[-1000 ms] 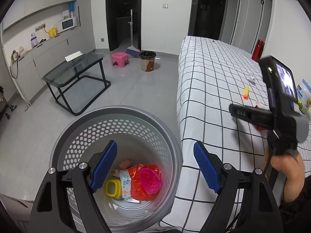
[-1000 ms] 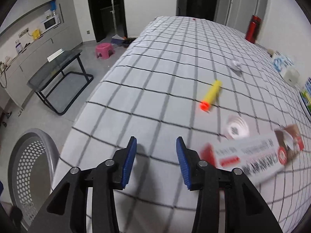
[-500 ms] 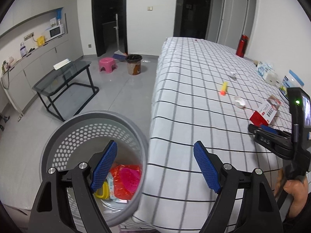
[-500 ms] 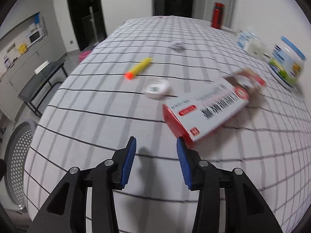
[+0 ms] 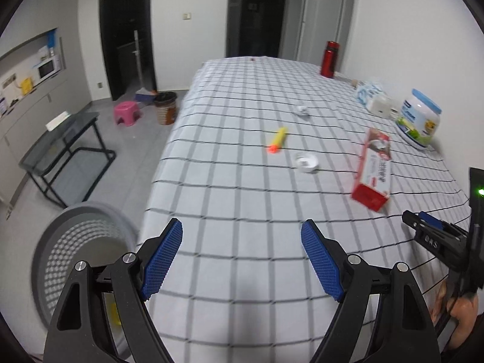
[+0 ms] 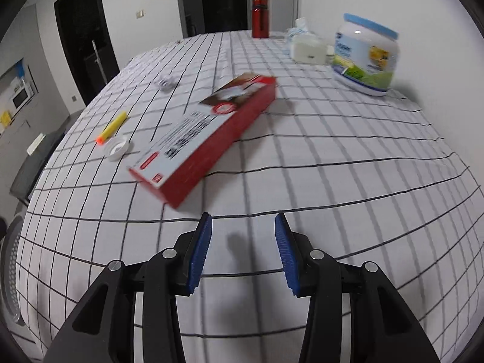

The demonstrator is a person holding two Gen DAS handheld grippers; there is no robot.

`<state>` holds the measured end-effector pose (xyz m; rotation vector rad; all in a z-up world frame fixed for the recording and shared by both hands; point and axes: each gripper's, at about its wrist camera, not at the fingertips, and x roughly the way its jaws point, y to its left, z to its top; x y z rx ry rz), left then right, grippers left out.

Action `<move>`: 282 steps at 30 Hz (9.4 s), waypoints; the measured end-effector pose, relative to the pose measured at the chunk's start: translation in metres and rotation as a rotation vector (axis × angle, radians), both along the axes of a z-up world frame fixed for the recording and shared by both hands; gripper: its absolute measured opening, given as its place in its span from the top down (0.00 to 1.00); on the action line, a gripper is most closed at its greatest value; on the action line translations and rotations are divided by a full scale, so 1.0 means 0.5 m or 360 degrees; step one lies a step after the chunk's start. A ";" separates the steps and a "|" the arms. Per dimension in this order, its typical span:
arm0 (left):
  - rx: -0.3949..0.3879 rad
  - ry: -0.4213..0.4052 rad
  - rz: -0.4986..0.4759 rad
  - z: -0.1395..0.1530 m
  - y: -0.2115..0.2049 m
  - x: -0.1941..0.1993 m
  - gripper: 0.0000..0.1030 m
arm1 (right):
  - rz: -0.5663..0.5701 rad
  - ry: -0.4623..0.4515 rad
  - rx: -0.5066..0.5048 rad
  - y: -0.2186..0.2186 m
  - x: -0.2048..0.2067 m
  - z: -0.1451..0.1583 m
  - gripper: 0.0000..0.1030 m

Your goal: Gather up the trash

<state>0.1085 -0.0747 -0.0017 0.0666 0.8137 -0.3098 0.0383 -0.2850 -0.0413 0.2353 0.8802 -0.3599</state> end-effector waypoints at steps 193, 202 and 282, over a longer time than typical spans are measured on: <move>0.0016 0.0039 0.0899 -0.084 0.528 -0.090 0.39 | 0.1380 0.0116 0.0346 0.715 0.144 0.025 0.41; -0.0016 -0.0009 0.0817 -0.053 0.494 -0.116 0.39 | 0.1234 -0.0017 0.0309 0.630 0.094 0.077 0.41; 0.0004 -0.0100 0.0036 0.081 0.002 0.101 0.34 | 0.0361 -0.0293 0.0237 0.004 0.139 0.224 0.41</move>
